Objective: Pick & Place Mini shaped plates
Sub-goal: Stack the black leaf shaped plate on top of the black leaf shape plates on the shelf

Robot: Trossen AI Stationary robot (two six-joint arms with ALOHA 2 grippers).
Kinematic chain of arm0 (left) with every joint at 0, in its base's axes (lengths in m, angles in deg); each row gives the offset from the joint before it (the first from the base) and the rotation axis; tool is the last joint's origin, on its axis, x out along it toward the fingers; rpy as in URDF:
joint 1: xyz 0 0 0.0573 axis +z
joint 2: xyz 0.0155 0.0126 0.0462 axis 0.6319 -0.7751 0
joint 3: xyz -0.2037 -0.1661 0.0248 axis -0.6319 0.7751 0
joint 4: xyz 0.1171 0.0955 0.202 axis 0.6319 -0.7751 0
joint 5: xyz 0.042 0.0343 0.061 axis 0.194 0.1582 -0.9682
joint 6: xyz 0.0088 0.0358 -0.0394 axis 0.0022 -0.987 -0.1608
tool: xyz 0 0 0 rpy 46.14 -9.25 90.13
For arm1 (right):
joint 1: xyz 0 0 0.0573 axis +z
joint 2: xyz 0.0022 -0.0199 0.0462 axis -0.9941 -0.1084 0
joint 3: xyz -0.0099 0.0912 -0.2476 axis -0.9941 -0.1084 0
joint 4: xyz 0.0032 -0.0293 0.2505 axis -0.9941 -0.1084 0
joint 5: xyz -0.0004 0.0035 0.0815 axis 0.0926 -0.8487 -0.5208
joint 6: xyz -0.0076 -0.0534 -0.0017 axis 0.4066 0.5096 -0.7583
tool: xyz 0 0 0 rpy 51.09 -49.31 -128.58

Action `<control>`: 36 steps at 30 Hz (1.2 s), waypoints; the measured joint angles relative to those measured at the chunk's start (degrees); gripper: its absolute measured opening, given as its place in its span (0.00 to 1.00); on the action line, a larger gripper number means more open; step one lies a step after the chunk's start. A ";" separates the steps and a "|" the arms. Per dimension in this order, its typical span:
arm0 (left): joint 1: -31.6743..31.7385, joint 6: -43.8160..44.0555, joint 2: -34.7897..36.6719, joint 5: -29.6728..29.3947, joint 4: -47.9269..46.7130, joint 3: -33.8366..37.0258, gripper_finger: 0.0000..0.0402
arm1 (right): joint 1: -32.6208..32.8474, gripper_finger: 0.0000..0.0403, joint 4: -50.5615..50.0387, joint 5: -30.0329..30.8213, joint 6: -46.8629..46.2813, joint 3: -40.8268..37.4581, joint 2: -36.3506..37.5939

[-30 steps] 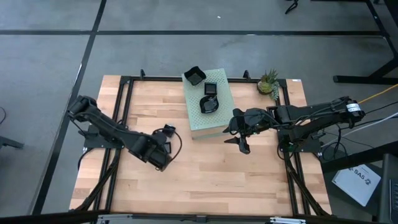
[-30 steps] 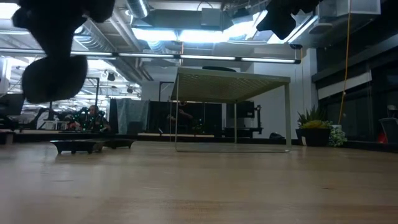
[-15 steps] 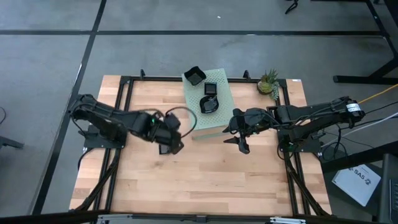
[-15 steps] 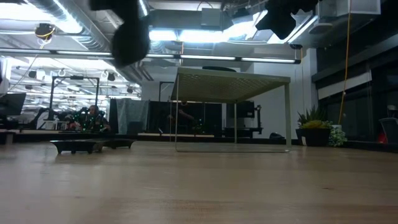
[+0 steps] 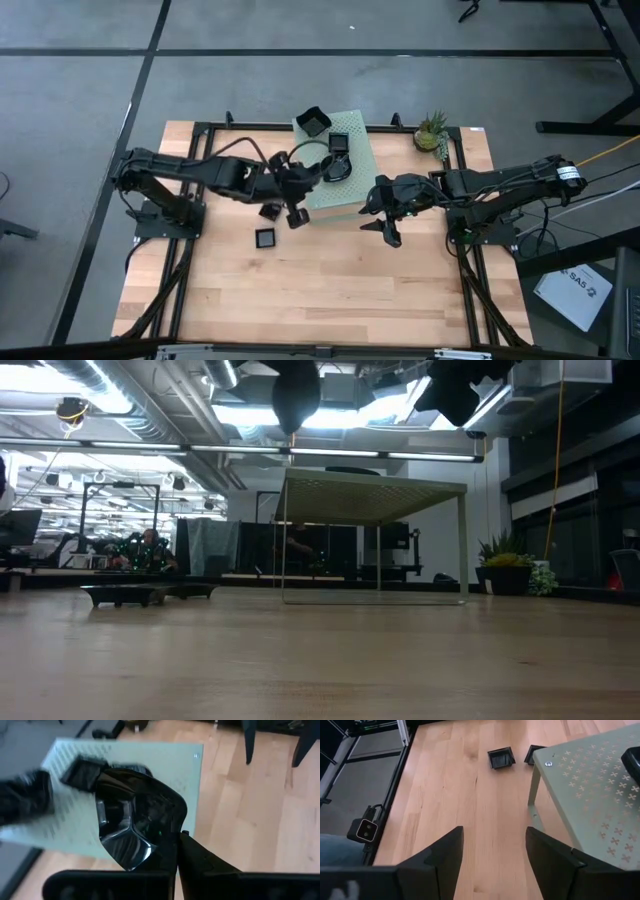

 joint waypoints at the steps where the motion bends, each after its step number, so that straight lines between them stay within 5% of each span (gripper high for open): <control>1: 0.31 -1.74 0.00 -0.03 0.78 0.00 0.01 | 0.00 0.53 0.00 0.01 -0.19 0.00 0.00; 9: 3.23 -14.08 -0.01 0.47 3.93 0.00 0.01 | 0.02 0.53 0.37 5.54 -0.48 0.00 0.00; 19: 8.84 -29.95 -0.98 8.02 9.40 -0.02 0.01 | 0.04 0.53 0.77 11.15 -5.11 0.00 0.00; 31: 12.48 -37.20 -5.03 16.04 16.05 0.05 0.01 | 0.00 0.53 1.74 15.18 -7.96 0.00 0.00; 36: 13.29 -31.73 -7.33 17.14 17.19 0.00 0.01 | -0.04 0.53 1.86 17.65 -9.20 0.00 0.00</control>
